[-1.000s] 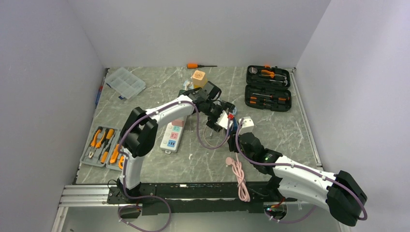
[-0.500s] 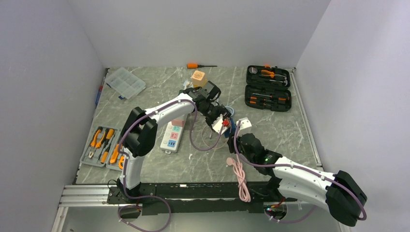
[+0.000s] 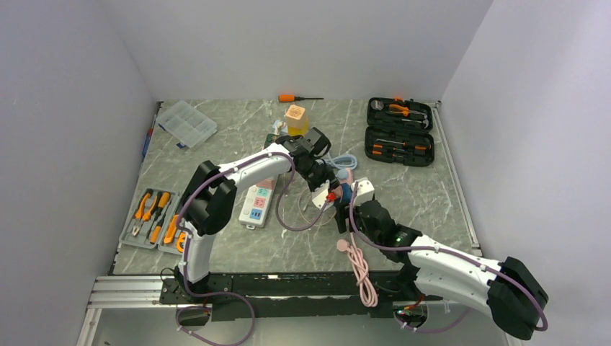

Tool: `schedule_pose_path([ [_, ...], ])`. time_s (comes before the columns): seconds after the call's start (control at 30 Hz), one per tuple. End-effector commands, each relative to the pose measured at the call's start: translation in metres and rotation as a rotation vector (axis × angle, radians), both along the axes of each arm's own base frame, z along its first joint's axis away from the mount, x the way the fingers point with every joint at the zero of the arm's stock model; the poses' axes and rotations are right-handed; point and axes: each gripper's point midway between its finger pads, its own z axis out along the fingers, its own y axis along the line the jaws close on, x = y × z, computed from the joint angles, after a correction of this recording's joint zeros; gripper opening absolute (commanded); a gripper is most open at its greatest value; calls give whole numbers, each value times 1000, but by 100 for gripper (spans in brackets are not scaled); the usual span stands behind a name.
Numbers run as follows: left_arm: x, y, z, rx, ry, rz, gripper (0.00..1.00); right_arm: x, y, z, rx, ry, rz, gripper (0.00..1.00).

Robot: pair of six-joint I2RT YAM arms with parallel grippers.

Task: Pull the plug off the socket
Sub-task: Remove the plug from the socket.

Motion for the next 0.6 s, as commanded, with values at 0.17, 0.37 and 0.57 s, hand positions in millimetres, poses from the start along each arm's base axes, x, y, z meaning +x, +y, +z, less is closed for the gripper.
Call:
schedule_pose_path([
  [0.17, -21, -2, -2, -51, -72, -91, 0, -5, 33, 81, 372, -121, 61, 91],
  [0.37, -16, 5, -4, -53, -79, -45, 0, -2, -1, 78, 423, -77, -126, 93],
  [0.57, -11, 15, -13, -54, -88, -7, 0, 7, -26, 45, 367, 106, -289, 92],
])
